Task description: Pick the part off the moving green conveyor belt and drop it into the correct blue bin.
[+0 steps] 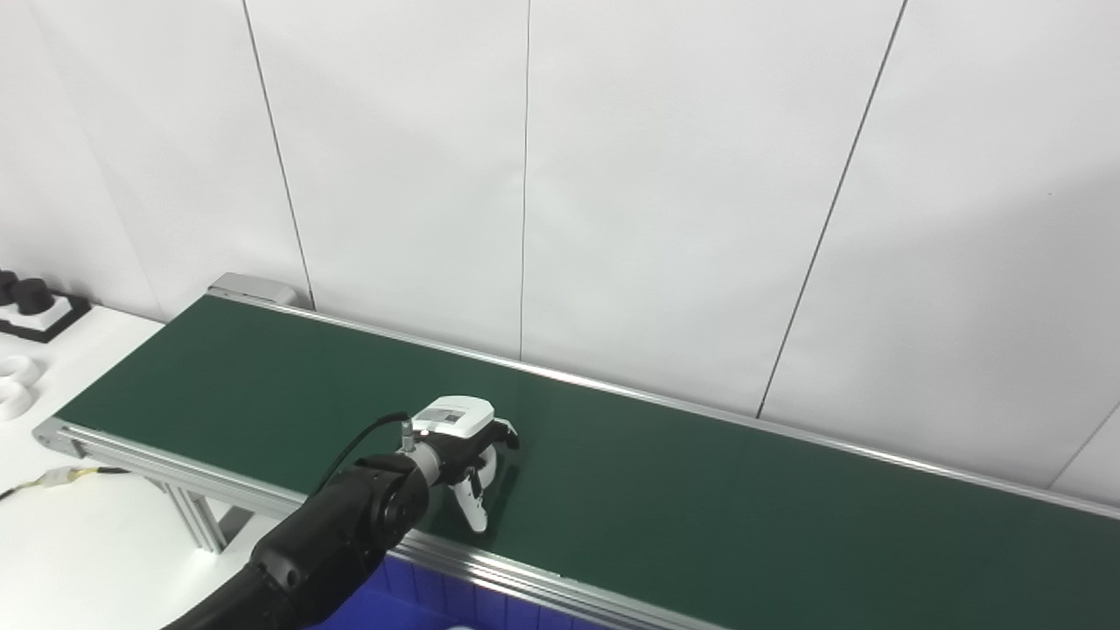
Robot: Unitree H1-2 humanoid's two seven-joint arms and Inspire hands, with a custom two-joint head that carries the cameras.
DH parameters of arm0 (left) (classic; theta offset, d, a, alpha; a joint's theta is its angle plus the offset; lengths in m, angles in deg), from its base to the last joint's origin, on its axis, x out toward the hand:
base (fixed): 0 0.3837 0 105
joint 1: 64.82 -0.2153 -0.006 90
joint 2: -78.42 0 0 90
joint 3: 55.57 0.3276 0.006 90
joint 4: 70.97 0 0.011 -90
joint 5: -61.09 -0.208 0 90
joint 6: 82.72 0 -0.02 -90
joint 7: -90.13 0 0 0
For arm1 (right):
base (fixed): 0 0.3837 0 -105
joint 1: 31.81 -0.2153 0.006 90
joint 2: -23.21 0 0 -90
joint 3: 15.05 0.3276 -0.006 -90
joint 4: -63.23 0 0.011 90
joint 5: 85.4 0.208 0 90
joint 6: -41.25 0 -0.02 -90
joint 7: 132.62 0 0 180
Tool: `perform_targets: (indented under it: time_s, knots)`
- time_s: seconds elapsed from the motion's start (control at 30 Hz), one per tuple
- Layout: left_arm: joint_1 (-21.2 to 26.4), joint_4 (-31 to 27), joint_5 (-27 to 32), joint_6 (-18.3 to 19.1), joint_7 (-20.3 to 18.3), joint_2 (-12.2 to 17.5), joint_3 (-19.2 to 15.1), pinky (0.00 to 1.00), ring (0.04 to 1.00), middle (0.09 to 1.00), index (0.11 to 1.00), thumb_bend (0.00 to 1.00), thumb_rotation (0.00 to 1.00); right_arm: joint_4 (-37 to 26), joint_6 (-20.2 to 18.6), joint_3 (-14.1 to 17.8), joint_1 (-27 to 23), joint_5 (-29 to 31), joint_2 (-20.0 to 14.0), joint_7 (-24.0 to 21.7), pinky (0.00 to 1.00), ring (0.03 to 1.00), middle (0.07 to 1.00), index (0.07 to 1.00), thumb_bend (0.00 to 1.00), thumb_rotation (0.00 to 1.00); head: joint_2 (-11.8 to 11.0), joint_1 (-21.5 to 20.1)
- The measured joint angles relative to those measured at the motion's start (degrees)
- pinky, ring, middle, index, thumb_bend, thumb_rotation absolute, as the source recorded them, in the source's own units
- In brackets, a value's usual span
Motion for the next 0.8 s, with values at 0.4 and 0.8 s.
perform_targets:
  time_s: [0.4,0.8]
  knots:
    - [0.2,0.0,-0.8,0.0,0.3,0.0,0.1,0.93,0.797,0.835,0.784,0.82,0.0,-0.6,0.0,0.0,0.3,-0.1,0.0,-0.1,0.72,0.801,0.84,0.916,0.32,0.82,0.3,-0.1]
    - [0.2,1.7,-0.7,-4.0,7.5,-0.7,0.0,0.74,0.546,0.517,0.487,0.53,0.0,-0.7,0.0,0.1,0.3,0.2,-0.1,-0.3,0.71,0.794,0.834,0.909,0.32,0.78,0.5,-0.4]
